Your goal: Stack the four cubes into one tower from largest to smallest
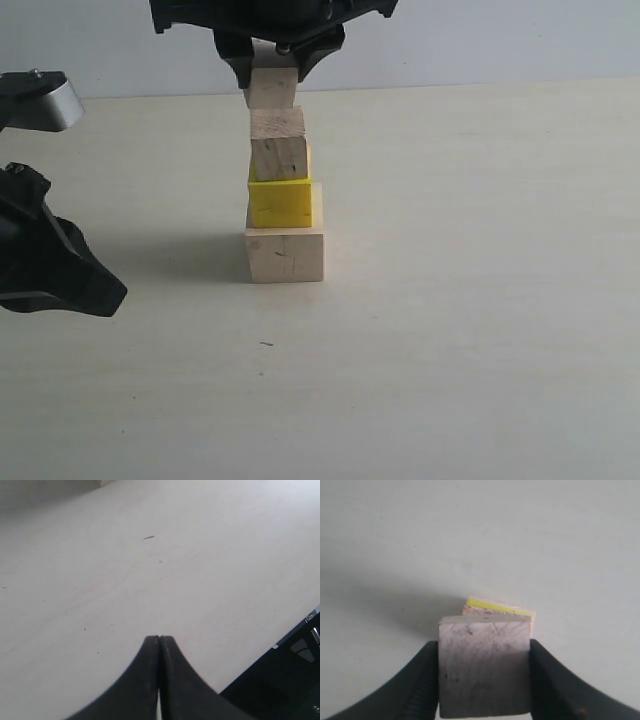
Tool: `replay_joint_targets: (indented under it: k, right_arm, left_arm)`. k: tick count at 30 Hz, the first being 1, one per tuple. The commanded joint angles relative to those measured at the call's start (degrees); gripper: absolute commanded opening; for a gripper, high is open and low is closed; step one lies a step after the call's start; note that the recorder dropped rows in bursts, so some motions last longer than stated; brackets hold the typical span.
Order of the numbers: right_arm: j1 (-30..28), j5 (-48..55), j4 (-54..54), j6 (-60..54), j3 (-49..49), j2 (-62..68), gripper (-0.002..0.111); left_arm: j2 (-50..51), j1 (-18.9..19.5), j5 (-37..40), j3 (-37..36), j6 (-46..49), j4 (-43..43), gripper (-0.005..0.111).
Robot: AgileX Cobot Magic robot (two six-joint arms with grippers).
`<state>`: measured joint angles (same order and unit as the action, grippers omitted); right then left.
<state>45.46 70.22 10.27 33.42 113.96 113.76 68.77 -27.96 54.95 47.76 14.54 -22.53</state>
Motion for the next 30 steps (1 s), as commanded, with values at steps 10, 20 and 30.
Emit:
replay_joint_targets:
  k: [10, 20, 30]
  right_arm:
    - [-0.10, -0.26, -1.41, -0.64, 0.40, -0.90, 0.000]
    - [-0.10, -0.26, 1.93, -0.64, -0.26, -8.03, 0.000]
    - [-0.10, -0.26, 1.77, 0.25, -4.42, -5.82, 0.000]
  left_arm:
    - [-0.09, 0.03, 0.05, -0.22, 0.06, -0.62, 0.000]
    - [-0.09, 0.03, 0.06, -0.22, 0.18, -0.62, 0.000]
    - [-0.09, 0.03, 0.19, -0.22, 0.18, -0.95, 0.000]
